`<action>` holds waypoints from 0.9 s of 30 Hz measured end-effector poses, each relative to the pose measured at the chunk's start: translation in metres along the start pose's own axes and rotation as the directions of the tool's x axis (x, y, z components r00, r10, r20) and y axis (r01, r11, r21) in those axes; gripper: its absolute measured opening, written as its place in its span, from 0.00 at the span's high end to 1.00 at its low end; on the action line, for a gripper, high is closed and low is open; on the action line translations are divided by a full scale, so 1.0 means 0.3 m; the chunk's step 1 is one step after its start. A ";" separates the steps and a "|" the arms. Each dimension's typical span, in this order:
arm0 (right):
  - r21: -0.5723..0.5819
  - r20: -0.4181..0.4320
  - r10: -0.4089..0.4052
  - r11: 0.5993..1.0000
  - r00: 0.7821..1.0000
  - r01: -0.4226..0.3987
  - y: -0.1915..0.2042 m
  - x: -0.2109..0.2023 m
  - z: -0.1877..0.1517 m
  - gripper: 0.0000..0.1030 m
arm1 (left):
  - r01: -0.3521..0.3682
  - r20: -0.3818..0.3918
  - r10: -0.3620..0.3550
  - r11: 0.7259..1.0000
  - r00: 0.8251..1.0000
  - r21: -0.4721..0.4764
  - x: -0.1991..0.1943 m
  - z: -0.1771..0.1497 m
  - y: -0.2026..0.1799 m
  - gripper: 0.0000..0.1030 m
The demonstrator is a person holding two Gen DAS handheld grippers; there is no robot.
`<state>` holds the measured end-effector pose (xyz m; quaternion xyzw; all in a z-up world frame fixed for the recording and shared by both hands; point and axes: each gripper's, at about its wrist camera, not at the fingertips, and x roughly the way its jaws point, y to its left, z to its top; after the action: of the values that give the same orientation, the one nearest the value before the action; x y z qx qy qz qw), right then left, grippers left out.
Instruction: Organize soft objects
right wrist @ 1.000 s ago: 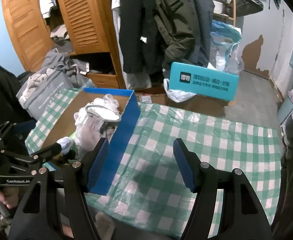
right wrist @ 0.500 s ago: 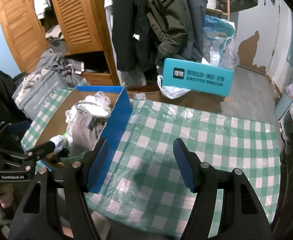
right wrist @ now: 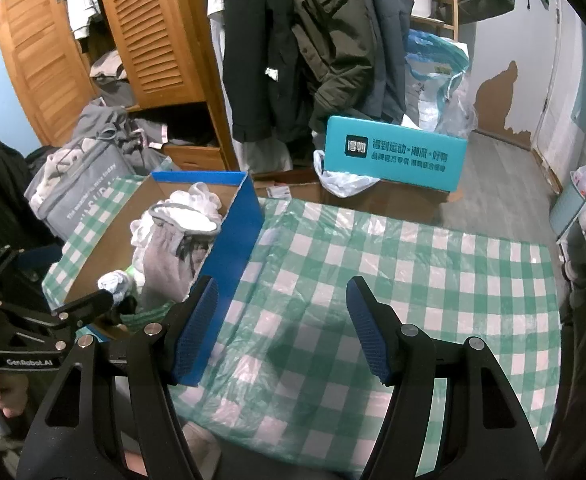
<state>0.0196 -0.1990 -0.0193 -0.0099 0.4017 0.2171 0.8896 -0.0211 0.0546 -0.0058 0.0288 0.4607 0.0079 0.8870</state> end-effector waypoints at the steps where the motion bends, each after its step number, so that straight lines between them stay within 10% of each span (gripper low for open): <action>1: 0.002 -0.001 -0.001 1.000 1.000 0.001 0.000 0.000 -0.001 0.36 | 0.002 0.002 -0.002 1.000 1.000 0.002 0.000 -0.002 0.001 0.01; 27: -0.002 0.000 -0.003 1.000 1.000 0.003 0.000 0.001 -0.005 0.36 | 0.005 0.003 -0.005 1.000 1.000 0.010 -0.003 -0.005 0.003 0.01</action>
<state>0.0185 -0.1991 -0.0205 -0.0114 0.4014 0.2163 0.8899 -0.0228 0.0555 -0.0059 0.0322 0.4594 0.0035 0.8876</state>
